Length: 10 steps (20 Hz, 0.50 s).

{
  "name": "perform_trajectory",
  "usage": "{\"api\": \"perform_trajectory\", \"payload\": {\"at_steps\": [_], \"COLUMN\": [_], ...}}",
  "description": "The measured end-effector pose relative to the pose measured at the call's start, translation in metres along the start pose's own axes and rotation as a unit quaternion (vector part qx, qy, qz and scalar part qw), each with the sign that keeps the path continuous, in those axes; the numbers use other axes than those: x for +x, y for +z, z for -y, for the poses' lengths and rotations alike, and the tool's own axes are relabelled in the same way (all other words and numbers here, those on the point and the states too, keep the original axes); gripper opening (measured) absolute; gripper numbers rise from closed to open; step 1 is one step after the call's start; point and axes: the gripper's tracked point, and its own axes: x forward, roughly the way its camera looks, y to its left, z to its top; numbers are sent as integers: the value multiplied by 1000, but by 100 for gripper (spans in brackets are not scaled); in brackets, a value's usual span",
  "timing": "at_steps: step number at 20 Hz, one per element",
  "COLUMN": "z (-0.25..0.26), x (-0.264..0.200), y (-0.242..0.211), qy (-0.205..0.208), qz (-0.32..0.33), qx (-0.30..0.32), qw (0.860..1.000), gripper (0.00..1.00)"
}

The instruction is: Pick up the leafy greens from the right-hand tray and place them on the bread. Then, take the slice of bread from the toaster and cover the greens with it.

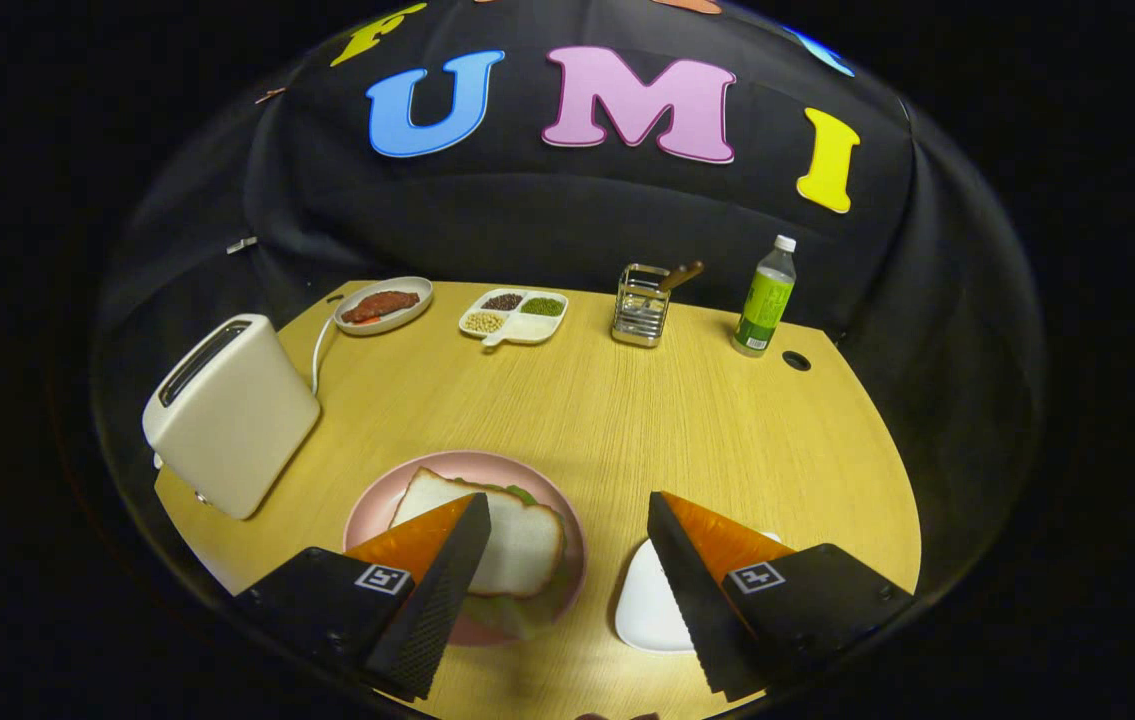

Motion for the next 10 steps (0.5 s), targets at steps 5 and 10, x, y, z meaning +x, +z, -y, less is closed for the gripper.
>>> {"api": "perform_trajectory", "payload": {"at_steps": [5, 10], "z": [6, 8], "x": [-52, -109], "y": [55, 100], "qy": [14, 26], "qz": [69, 132], "qx": [-8, -2], "qw": [997, 991], "gripper": [98, 98]}}
